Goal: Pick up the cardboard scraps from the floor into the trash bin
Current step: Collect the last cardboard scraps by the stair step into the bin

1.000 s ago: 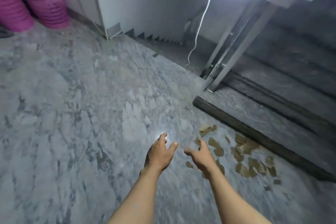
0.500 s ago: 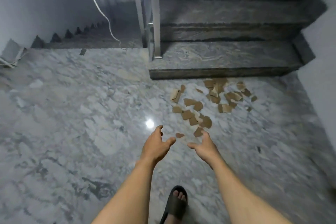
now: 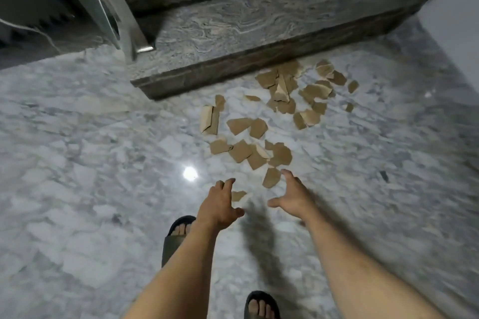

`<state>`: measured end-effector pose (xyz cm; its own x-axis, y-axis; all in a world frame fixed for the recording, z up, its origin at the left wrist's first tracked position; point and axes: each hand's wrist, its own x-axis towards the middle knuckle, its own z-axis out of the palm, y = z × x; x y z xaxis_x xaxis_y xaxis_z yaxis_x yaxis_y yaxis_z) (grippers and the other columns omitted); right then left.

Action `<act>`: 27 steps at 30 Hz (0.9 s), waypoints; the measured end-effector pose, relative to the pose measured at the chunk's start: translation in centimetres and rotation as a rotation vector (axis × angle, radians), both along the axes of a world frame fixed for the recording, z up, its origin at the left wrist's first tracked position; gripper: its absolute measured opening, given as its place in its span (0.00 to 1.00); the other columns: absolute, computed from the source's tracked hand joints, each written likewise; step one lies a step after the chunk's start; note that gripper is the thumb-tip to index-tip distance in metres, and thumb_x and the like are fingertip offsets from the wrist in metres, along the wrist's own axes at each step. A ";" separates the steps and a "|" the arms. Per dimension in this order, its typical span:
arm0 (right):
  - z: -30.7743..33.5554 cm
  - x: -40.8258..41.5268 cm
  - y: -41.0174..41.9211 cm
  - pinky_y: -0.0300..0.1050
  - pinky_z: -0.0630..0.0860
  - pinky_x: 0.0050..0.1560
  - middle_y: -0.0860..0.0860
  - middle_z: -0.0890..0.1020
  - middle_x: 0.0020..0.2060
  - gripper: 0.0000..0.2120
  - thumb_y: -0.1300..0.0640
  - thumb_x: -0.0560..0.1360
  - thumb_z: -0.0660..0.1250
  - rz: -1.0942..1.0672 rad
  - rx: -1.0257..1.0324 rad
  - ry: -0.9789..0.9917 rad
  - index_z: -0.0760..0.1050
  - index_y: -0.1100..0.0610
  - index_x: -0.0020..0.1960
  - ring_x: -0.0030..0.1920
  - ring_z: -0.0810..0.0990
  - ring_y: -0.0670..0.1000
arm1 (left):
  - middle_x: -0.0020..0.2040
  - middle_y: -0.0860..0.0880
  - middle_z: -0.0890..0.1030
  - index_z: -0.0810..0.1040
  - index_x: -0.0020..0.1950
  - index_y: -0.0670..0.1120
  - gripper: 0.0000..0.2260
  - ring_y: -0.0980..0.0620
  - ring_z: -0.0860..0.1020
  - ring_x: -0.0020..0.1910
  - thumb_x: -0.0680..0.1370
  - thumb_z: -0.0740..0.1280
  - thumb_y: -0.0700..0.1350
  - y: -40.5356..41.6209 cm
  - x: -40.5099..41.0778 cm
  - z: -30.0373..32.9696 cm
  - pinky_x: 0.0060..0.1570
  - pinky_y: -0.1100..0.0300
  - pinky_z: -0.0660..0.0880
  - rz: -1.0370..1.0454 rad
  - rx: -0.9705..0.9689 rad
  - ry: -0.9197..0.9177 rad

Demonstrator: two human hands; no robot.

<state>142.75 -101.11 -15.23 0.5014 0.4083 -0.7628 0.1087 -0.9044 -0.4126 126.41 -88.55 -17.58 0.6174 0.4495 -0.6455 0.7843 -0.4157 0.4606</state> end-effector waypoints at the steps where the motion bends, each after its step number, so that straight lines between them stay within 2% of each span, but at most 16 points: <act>1: -2.8 0.6 0.5 0.48 0.72 0.61 0.55 0.67 0.71 0.45 0.54 0.70 0.77 0.001 -0.015 -0.025 0.55 0.49 0.79 0.68 0.71 0.59 | 0.75 0.45 0.64 0.57 0.79 0.49 0.37 0.44 0.65 0.72 0.75 0.72 0.52 0.3 0.8 -3.0 0.66 0.50 0.71 -0.025 0.012 0.005; 4: -10.5 2.3 1.6 0.52 0.74 0.62 0.58 0.71 0.69 0.38 0.51 0.73 0.74 -0.087 -0.081 -0.121 0.60 0.54 0.77 0.67 0.72 0.61 | 0.72 0.46 0.66 0.61 0.77 0.48 0.31 0.44 0.67 0.70 0.77 0.69 0.49 0.3 2.2 -10.7 0.64 0.52 0.72 -0.123 0.046 0.005; 7: -16.0 3.2 2.5 0.48 0.75 0.55 0.59 0.74 0.66 0.29 0.50 0.75 0.68 -0.283 -0.100 -0.177 0.65 0.59 0.72 0.65 0.75 0.61 | 0.71 0.46 0.66 0.62 0.77 0.48 0.26 0.43 0.68 0.67 0.81 0.64 0.50 -0.1 2.0 -16.2 0.62 0.51 0.73 -0.165 0.143 -0.032; 9: -18.5 2.9 3.0 0.47 0.74 0.50 0.60 0.75 0.65 0.27 0.47 0.76 0.68 -0.338 -0.095 -0.207 0.69 0.62 0.69 0.63 0.75 0.61 | 0.71 0.46 0.66 0.60 0.78 0.48 0.24 0.44 0.69 0.65 0.83 0.60 0.52 -0.2 1.5 -18.6 0.62 0.52 0.73 -0.137 0.199 -0.106; 14: -22.1 1.3 3.5 0.51 0.73 0.58 0.60 0.73 0.64 0.27 0.52 0.72 0.73 -0.389 -0.102 -0.406 0.69 0.63 0.66 0.65 0.71 0.61 | 0.61 0.48 0.73 0.73 0.68 0.49 0.15 0.49 0.69 0.60 0.81 0.64 0.45 0.0 0.4 -21.5 0.56 0.65 0.67 -0.104 0.222 -0.223; 15: -22.4 1.3 3.6 0.51 0.74 0.57 0.60 0.74 0.63 0.27 0.53 0.71 0.74 -0.446 -0.072 -0.393 0.70 0.63 0.65 0.64 0.72 0.61 | 0.59 0.48 0.75 0.74 0.66 0.49 0.14 0.49 0.70 0.59 0.80 0.65 0.43 0.2 0.4 -21.7 0.53 0.66 0.66 -0.080 0.208 -0.223; 17: -22.6 1.7 3.5 0.49 0.78 0.47 0.58 0.78 0.58 0.24 0.57 0.70 0.75 -0.557 0.014 -0.305 0.72 0.61 0.62 0.55 0.78 0.59 | 0.55 0.47 0.78 0.77 0.62 0.46 0.12 0.48 0.76 0.56 0.79 0.66 0.40 0.5 0.8 -21.7 0.48 0.67 0.65 -0.048 0.158 -0.202; 19: -22.3 2.2 3.4 0.49 0.79 0.39 0.56 0.81 0.48 0.17 0.63 0.69 0.75 -0.581 0.132 -0.159 0.74 0.58 0.54 0.45 0.80 0.56 | 0.53 0.46 0.80 0.80 0.58 0.44 0.09 0.46 0.79 0.53 0.78 0.67 0.40 1.0 1.7 -21.4 0.46 0.66 0.66 -0.017 0.130 -0.180; 20: -22.1 2.7 3.5 0.52 0.81 0.40 0.55 0.82 0.45 0.16 0.66 0.67 0.75 -0.570 0.183 -0.111 0.74 0.54 0.50 0.44 0.81 0.57 | 0.52 0.46 0.80 0.82 0.55 0.44 0.08 0.46 0.79 0.53 0.78 0.68 0.41 1.4 2.5 -21.2 0.47 0.65 0.67 0.005 0.137 -0.194; 22: -22.1 4.3 3.5 0.58 0.83 0.43 0.53 0.82 0.43 0.21 0.67 0.63 0.76 -0.544 0.244 -0.116 0.74 0.47 0.46 0.47 0.83 0.59 | 0.53 0.46 0.78 0.83 0.54 0.44 0.07 0.45 0.77 0.54 0.78 0.69 0.45 2.5 4.2 -21.1 0.48 0.61 0.71 -0.002 0.184 -0.228; 24: -22.2 6.7 4.0 0.60 0.83 0.44 0.53 0.82 0.50 0.29 0.66 0.62 0.79 -0.507 0.272 -0.159 0.73 0.48 0.57 0.49 0.83 0.59 | 0.60 0.46 0.74 0.83 0.56 0.47 0.10 0.44 0.71 0.60 0.79 0.67 0.49 4.3 6.8 -21.1 0.54 0.54 0.73 -0.111 0.324 -0.190; 25: -22.3 7.9 4.6 0.59 0.83 0.45 0.55 0.81 0.54 0.36 0.66 0.63 0.80 -0.466 0.280 -0.152 0.69 0.49 0.64 0.50 0.82 0.58 | 0.65 0.46 0.71 0.83 0.58 0.49 0.11 0.42 0.68 0.64 0.80 0.66 0.50 5.3 8.2 -20.9 0.58 0.51 0.72 -0.166 0.390 -0.161; 27: -22.2 9.7 5.8 0.57 0.81 0.54 0.58 0.77 0.65 0.50 0.64 0.63 0.81 -0.339 0.196 -0.172 0.56 0.51 0.76 0.59 0.79 0.59 | 0.73 0.45 0.64 0.82 0.61 0.51 0.12 0.41 0.60 0.73 0.81 0.65 0.52 7.3 10.8 -20.8 0.67 0.47 0.66 -0.230 0.453 -0.106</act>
<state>152.40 -95.28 -37.41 0.7453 0.3274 -0.5808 -0.0988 -0.8073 -0.5818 137.21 -81.28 -38.38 0.7843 0.5146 -0.3465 0.6083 -0.7475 0.2667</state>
